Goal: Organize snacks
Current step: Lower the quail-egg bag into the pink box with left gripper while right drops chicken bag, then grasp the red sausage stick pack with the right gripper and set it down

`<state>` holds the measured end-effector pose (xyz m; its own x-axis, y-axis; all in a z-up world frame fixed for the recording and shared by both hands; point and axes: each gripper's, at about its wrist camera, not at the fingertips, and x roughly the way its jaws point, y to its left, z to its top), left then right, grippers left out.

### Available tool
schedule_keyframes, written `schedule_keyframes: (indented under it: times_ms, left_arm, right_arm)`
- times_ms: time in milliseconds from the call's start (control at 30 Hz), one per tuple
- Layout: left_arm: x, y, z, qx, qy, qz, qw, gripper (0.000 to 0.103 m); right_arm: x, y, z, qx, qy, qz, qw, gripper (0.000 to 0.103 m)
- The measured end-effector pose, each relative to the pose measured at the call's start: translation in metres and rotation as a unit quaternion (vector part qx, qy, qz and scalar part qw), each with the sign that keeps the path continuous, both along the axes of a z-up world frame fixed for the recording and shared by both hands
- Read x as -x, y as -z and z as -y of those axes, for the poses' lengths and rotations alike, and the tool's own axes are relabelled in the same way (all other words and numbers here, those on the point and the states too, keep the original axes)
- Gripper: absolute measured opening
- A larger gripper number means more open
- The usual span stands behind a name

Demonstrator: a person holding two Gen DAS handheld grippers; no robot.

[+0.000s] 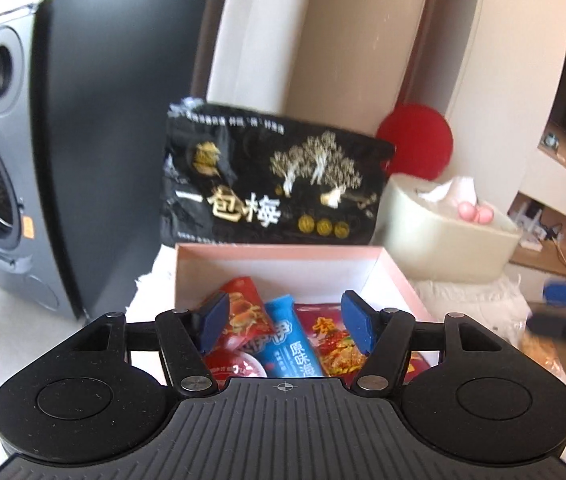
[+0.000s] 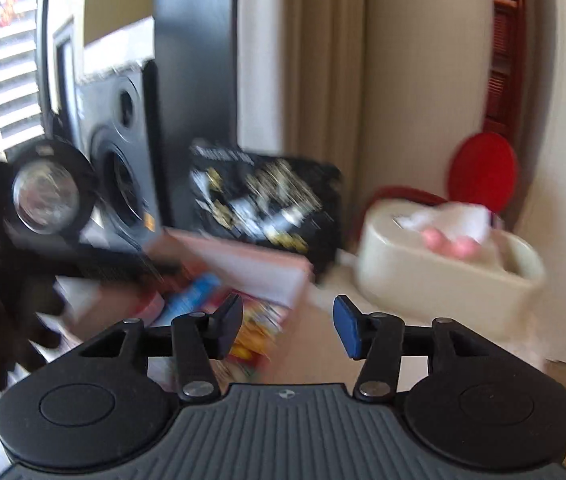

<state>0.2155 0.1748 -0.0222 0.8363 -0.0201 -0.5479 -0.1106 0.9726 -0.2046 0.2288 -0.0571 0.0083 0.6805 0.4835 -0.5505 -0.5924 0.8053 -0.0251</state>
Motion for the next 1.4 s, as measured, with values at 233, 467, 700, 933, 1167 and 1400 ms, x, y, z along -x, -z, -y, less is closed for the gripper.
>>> schedule_keyframes:
  times_ms: [233, 467, 700, 933, 1167, 1400]
  left_arm:
    - [0.063, -0.012, 0.028, 0.007, 0.016, 0.035, 0.9992, 0.067]
    - [0.106, 0.009, 0.082, 0.046, 0.081, 0.023, 0.9954, 0.067]
    - [0.12, 0.053, 0.11, 0.07, 0.105, -0.054, 0.9905, 0.067]
    - [0.127, 0.061, 0.102, 0.077, 0.081, -0.07, 0.9913, 0.067]
    - [0.129, 0.06, 0.102, 0.098, 0.089, -0.073, 0.9885, 0.067]
    - [0.132, 0.057, 0.106, 0.111, 0.096, -0.072, 0.9866, 0.067]
  right_arm:
    - [0.025, 0.053, 0.057, 0.028, 0.04, -0.025, 0.998, 0.058]
    - [0.033, 0.093, 0.085, 0.039, 0.069, -0.083, 0.993, 0.062]
    - [0.02, 0.112, 0.086, 0.028, 0.084, -0.075, 0.993, 0.076]
    - [0.022, 0.107, 0.073, 0.039, 0.073, -0.073, 0.994, 0.049]
    - [0.078, 0.089, 0.066, -0.009, -0.014, -0.116, 0.993, 0.048]
    - [0.123, 0.081, 0.059, -0.017, -0.094, -0.122, 0.988, 0.057]
